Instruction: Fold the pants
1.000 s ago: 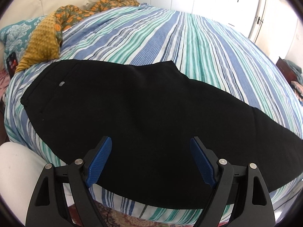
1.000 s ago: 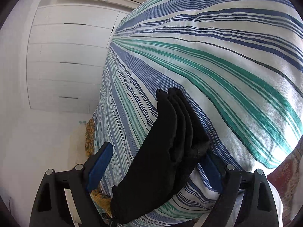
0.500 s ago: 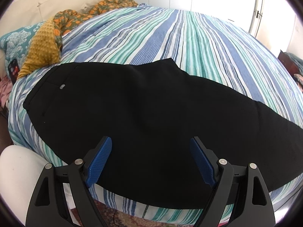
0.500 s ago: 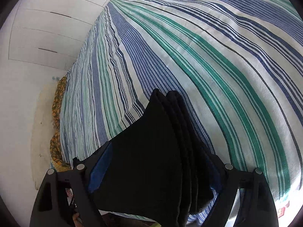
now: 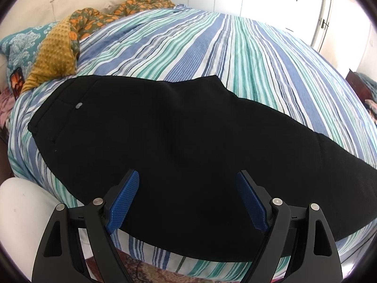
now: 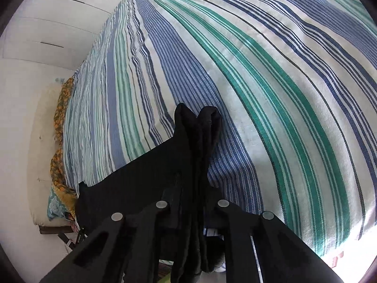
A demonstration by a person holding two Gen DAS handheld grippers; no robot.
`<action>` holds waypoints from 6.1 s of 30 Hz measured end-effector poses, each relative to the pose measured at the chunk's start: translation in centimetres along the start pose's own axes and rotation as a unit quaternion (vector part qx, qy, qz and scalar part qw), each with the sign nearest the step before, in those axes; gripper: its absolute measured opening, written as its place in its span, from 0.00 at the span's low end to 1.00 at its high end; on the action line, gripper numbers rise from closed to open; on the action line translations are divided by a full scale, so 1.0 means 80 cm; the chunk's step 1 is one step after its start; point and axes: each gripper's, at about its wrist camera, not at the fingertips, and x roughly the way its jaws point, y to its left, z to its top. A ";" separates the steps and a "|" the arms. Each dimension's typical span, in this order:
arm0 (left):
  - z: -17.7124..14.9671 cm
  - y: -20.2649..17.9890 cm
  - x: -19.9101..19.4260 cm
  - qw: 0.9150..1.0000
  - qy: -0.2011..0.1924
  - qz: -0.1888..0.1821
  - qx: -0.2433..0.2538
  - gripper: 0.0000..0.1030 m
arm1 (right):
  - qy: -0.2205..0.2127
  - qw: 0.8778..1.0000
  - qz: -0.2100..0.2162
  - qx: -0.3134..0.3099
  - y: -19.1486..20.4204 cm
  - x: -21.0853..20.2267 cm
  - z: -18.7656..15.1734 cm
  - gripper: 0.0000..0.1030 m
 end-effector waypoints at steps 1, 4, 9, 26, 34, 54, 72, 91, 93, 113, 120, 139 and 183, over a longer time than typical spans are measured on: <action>0.000 0.000 0.000 1.000 0.000 -0.001 -0.001 0.83 | -0.007 1.000 0.024 0.004 0.005 -0.005 -0.002 0.11; 0.002 -0.001 -0.001 1.000 0.001 -0.007 -0.004 0.83 | -0.026 0.994 0.102 0.010 0.031 -0.026 -0.014 0.11; 0.006 -0.001 -0.006 1.000 -0.005 -0.019 -0.010 0.83 | -0.032 0.968 0.251 0.003 0.126 -0.033 -0.047 0.11; 0.016 0.068 -0.022 0.992 -0.018 -0.043 -0.117 0.83 | 0.119 0.927 0.350 -0.071 0.467 0.299 -0.227 0.17; 0.014 0.073 -0.030 0.987 -0.032 -0.085 -0.131 0.83 | 0.136 0.941 0.213 -0.225 0.453 0.300 -0.286 0.81; -0.004 -0.061 -0.015 0.984 0.052 -0.147 0.085 0.05 | -0.126 0.959 0.087 -0.238 0.269 0.089 -0.300 0.87; -0.020 -0.028 -0.010 0.989 0.050 -0.113 0.084 0.04 | -0.059 0.941 0.043 -0.330 0.323 0.163 -0.314 0.87; -0.019 -0.047 -0.016 0.991 0.035 -0.102 0.077 0.50 | -0.080 0.919 -0.075 -0.379 0.319 0.206 -0.318 1.00; -0.019 -0.051 -0.027 0.993 0.019 -0.085 0.077 0.64 | -0.083 0.921 -0.069 -0.375 0.317 0.204 -0.317 1.00; 0.005 -0.076 0.001 0.996 -0.003 -0.034 0.079 0.73 | -0.104 0.913 -0.072 -0.387 0.320 0.209 -0.327 1.00; -0.012 -0.056 0.020 0.996 0.028 -0.042 0.069 0.74 | -0.137 0.920 -0.026 -0.367 0.324 0.168 -0.314 1.00; -0.012 -0.021 0.010 0.995 0.047 -0.091 0.007 0.74 | -0.029 0.943 0.021 -0.330 0.366 0.194 -0.229 0.95; 0.043 0.372 0.086 0.877 0.056 -0.116 -0.462 0.41 | -0.092 0.958 0.041 -0.269 0.303 0.158 -0.317 1.00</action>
